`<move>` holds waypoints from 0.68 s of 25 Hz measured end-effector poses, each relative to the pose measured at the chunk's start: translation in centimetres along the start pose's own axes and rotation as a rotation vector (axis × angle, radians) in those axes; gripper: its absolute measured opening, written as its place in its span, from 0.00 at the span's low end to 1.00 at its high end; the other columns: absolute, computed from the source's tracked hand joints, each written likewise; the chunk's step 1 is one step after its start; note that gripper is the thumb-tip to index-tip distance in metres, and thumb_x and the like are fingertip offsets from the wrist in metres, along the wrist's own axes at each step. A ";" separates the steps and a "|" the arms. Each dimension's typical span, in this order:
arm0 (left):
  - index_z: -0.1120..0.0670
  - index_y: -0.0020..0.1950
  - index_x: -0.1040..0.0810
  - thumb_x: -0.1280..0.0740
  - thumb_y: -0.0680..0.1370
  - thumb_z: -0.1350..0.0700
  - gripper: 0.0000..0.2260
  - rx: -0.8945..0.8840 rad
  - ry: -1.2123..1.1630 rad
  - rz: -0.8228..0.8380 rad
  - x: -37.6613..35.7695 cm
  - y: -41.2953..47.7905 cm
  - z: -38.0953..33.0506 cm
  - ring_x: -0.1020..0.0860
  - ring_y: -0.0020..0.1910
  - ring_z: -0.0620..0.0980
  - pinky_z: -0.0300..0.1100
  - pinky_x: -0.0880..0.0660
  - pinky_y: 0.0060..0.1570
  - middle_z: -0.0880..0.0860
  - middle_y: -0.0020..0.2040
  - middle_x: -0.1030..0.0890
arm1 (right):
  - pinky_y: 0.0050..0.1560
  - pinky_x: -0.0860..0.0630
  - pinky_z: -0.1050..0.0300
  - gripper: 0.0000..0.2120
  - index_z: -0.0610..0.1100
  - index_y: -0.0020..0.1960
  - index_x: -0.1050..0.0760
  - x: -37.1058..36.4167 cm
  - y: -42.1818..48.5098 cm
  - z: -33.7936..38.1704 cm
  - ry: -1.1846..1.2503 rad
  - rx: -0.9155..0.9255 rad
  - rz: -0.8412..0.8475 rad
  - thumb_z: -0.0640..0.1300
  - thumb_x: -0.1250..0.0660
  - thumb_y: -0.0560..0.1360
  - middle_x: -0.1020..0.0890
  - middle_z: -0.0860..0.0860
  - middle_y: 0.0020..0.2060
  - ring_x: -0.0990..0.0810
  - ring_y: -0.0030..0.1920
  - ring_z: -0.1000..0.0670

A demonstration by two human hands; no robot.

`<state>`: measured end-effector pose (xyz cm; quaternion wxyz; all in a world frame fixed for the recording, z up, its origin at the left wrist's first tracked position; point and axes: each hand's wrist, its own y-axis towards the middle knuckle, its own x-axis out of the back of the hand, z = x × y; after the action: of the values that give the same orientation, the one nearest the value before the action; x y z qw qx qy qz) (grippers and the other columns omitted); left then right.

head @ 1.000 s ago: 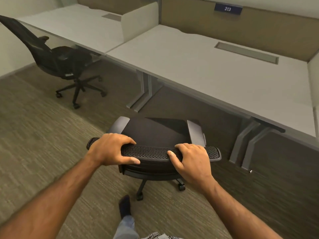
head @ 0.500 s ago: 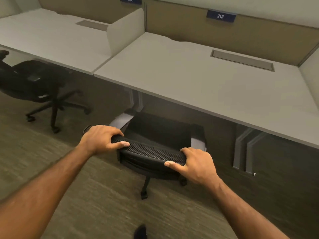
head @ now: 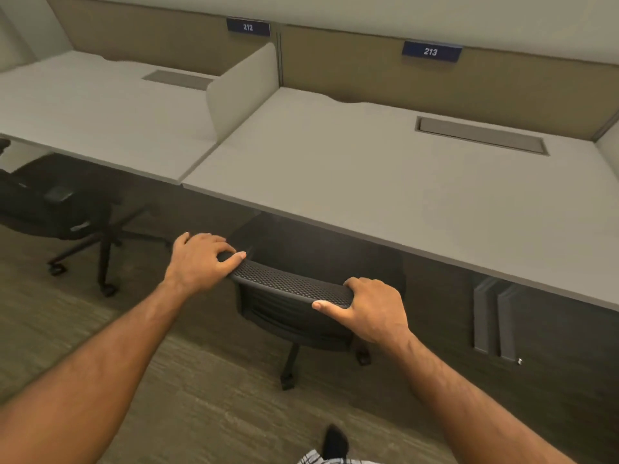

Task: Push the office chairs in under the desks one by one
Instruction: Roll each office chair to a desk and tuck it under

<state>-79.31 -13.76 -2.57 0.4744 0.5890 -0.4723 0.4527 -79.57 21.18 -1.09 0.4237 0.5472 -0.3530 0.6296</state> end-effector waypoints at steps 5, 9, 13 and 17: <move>0.43 0.53 0.16 0.50 0.75 0.32 0.26 0.058 0.008 0.051 -0.2 3.4 1.6 0.25 0.65 0.49 0.62 0.41 0.73 0.45 0.57 0.17 | 0.37 0.31 0.55 0.46 0.50 0.50 0.20 -0.1 3.7 0.3 0.015 0.008 -0.023 0.86 0.56 0.64 0.18 0.55 0.39 0.21 0.40 0.52; 0.42 0.50 0.15 0.49 0.75 0.33 0.25 0.017 0.017 0.028 -0.6 5.6 2.1 0.22 0.60 0.49 0.62 0.38 0.71 0.44 0.53 0.16 | 0.39 0.30 0.56 0.46 0.51 0.52 0.19 0.3 5.3 0.5 0.040 -0.024 -0.012 0.86 0.54 0.64 0.17 0.54 0.41 0.20 0.42 0.53; 0.43 0.48 0.14 0.49 0.75 0.33 0.26 -0.026 -0.023 -0.006 -0.5 7.4 3.3 0.20 0.55 0.49 0.64 0.38 0.70 0.44 0.49 0.15 | 0.45 0.23 0.53 0.48 0.50 0.54 0.19 -0.3 6.3 1.9 0.066 -0.087 -0.013 0.86 0.55 0.64 0.16 0.53 0.43 0.19 0.44 0.52; 0.44 0.53 0.15 0.50 0.75 0.32 0.28 -0.059 -0.054 -0.001 -0.6 8.6 4.7 0.20 0.57 0.49 0.65 0.40 0.72 0.46 0.52 0.15 | 0.46 0.21 0.51 0.51 0.49 0.53 0.19 0.1 7.0 3.5 0.088 -0.153 0.000 0.87 0.57 0.61 0.16 0.54 0.43 0.19 0.43 0.52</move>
<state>-87.45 -19.16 -2.68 0.4788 0.5871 -0.4977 0.4223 -84.60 15.26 -0.30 0.4792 0.4851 -0.3812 0.6243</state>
